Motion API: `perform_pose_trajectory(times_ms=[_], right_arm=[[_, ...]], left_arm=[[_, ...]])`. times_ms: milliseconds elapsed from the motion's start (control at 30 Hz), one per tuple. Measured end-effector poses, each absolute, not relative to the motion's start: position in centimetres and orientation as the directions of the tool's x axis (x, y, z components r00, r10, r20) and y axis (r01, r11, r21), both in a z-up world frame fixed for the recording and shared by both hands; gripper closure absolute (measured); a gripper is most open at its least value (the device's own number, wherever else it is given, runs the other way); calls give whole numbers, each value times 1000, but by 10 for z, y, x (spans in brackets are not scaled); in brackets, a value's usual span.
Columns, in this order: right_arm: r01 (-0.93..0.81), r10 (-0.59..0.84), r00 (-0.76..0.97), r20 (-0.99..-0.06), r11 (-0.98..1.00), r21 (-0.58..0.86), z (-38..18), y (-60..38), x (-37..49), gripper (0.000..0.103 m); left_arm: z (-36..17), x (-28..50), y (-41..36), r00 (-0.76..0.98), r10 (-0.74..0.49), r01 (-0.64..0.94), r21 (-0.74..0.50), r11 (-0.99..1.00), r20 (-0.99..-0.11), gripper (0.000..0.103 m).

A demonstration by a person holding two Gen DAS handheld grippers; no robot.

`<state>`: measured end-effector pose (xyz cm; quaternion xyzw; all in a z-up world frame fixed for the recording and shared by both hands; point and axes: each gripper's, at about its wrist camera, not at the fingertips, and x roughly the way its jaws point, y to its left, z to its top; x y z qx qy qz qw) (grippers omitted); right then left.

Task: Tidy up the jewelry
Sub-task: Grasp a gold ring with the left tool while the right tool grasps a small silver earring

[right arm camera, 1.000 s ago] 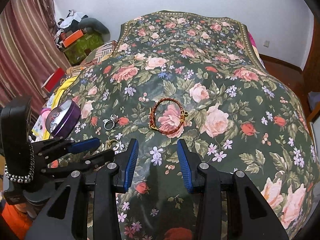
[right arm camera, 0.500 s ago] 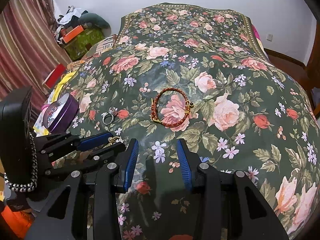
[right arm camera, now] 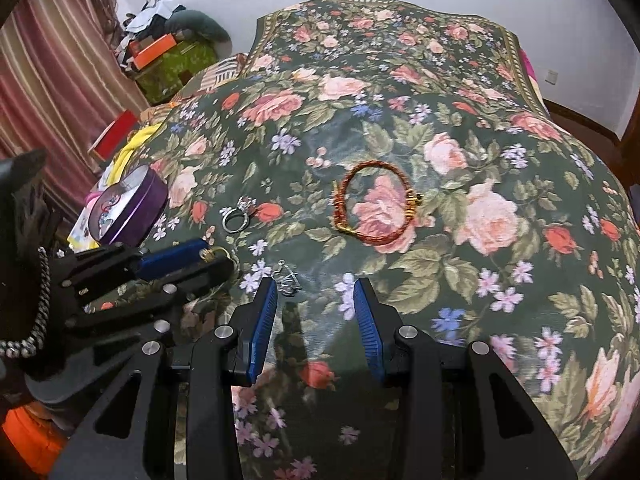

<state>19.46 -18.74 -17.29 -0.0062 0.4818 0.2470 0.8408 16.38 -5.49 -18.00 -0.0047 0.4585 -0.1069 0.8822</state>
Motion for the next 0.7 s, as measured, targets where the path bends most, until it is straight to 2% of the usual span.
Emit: perform_pose_trajectory(times_ms=[200, 400, 533, 633, 700], right_arm=[[-410, 426, 387, -818, 874, 261, -176, -181, 199, 67], [-431, 386, 380, -841, 878, 208, -186, -166, 199, 67], [-420, 374, 388, -843, 885, 199, -189, -168, 202, 77], [-422, 378, 388, -841, 884, 203, -189, -168, 201, 91], [-428, 397, 385, -833, 877, 220, -188, -169, 200, 93]], left_arm=[[-177, 160, -42, 571, -198, 168, -122, 978, -797, 79], [-180, 161, -41, 570, -210, 168, -137, 976, -795, 79], [-182, 161, -40, 566, -212, 162, -144, 976, -797, 79], [-181, 160, -38, 567, -210, 157, -145, 977, -797, 79], [-180, 159, -37, 568, -209, 155, -146, 977, -796, 79]])
